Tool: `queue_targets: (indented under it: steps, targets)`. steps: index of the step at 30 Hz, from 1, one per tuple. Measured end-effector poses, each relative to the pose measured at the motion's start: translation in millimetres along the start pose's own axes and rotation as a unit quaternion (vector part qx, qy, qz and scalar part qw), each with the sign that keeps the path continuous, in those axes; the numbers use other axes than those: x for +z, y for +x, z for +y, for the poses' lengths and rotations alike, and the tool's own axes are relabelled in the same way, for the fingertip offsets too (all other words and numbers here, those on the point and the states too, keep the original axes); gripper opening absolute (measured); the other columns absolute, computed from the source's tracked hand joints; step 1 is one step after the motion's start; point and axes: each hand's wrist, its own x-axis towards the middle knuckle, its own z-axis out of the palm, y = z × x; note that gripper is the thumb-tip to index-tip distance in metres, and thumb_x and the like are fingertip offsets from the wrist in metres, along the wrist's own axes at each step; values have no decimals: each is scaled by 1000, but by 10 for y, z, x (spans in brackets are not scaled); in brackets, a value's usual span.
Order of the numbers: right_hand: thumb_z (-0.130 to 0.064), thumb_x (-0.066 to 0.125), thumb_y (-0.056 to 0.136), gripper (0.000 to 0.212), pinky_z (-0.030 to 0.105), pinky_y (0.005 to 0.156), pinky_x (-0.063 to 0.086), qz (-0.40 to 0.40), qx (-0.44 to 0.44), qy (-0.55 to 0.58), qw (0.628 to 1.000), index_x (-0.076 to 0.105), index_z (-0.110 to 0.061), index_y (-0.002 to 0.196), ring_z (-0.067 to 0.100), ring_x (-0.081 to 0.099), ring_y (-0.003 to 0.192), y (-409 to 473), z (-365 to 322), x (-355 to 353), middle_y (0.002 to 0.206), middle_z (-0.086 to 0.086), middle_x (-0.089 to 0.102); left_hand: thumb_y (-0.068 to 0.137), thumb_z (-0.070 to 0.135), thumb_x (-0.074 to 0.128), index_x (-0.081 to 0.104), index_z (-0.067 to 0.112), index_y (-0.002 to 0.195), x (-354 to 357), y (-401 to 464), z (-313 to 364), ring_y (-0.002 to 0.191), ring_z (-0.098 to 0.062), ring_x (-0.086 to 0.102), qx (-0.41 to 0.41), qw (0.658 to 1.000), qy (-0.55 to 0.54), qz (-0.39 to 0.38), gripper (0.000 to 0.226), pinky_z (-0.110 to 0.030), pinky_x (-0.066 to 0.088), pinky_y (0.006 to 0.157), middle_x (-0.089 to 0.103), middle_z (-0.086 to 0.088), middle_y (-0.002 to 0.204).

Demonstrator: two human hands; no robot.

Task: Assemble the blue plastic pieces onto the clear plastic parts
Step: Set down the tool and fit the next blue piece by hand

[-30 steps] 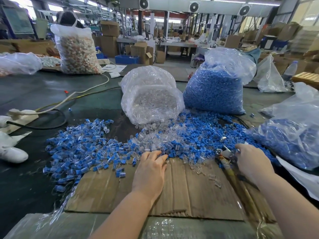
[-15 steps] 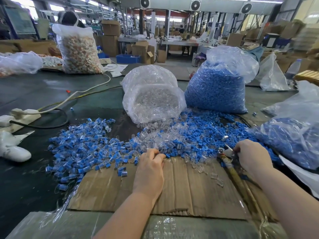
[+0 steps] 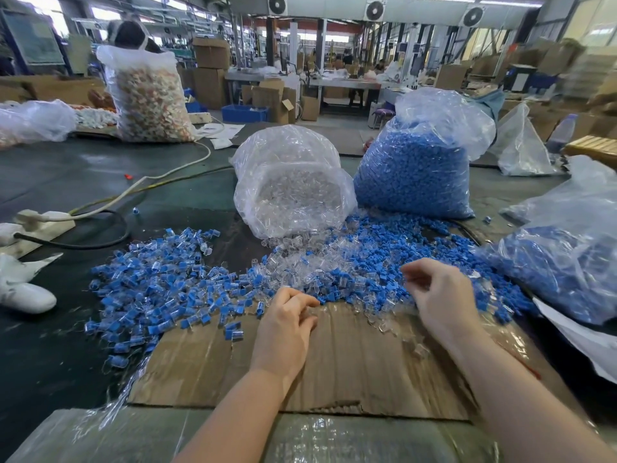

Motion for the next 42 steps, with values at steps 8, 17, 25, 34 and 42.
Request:
queue_targets:
  steps: [8, 17, 25, 34, 42]
  targets:
    - [-12, 53, 93, 19, 30, 88, 47, -43, -59, -66, 995, 65, -15, 106, 15, 56, 95, -223, -191, 335, 100, -1, 65, 84, 14, 64, 64, 19, 110, -21, 3, 8, 96, -4, 51, 8, 1000, 5, -17, 26, -12, 38, 91, 51, 13, 98]
    - [-18, 49, 93, 19, 32, 89, 35, -45, -40, -188, 980, 64, -24, 102, 16, 52, 99, -94, -77, 361, 101, -6, 64, 84, 17, 64, 60, 24, 107, -27, -7, 20, 82, 5, 47, 20, 999, 0, -32, 24, -8, 41, 85, 46, 21, 88]
    - [-13, 48, 91, 22, 38, 82, 28, -83, -10, -299, 951, 61, -26, 103, 20, 46, 100, 4, -89, 383, 101, -5, 55, 85, 21, 64, 62, 22, 112, -32, -18, 30, 78, 5, 51, 34, 998, -32, -40, 27, -8, 43, 78, 48, 20, 89]
    - [-12, 55, 88, 17, 37, 79, 24, -98, -3, -301, 949, 61, -25, 98, 20, 47, 100, 75, -126, 365, 101, -4, 59, 87, 18, 62, 65, 20, 95, -39, -28, 11, 82, 2, 52, 35, 999, -24, -27, 9, -1, 38, 75, 52, 18, 86]
    - [-10, 54, 88, 13, 41, 86, 28, -107, 11, -312, 944, 56, -20, 96, 22, 48, 100, 107, -132, 365, 94, -2, 62, 87, 23, 61, 65, 22, 100, -27, -51, 17, 88, 0, 54, 57, 997, 1, -54, 13, -3, 38, 79, 63, 11, 97]
